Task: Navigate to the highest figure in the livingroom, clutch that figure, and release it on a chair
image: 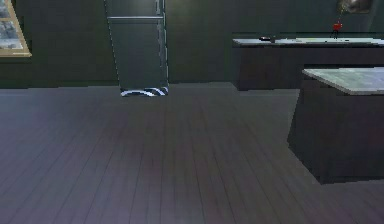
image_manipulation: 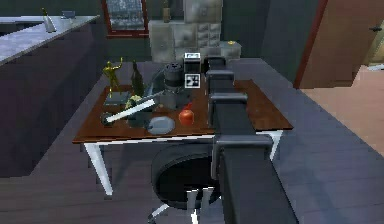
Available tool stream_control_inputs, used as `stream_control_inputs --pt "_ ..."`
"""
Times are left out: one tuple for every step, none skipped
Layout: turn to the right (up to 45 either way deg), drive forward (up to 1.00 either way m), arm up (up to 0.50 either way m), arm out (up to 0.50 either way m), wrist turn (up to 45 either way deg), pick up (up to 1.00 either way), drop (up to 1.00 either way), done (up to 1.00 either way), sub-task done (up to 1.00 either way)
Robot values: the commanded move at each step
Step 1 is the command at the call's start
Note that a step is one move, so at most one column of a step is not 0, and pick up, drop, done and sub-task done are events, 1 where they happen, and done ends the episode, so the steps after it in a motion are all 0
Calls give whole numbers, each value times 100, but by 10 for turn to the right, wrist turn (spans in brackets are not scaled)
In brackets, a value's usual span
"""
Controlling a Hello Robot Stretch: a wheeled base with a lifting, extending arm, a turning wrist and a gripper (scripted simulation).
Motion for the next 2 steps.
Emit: stream_control_inputs --pt "0 0 0 20 0 0 0 0 0" --pt "0 0 0 0 450 0 0 0 0"
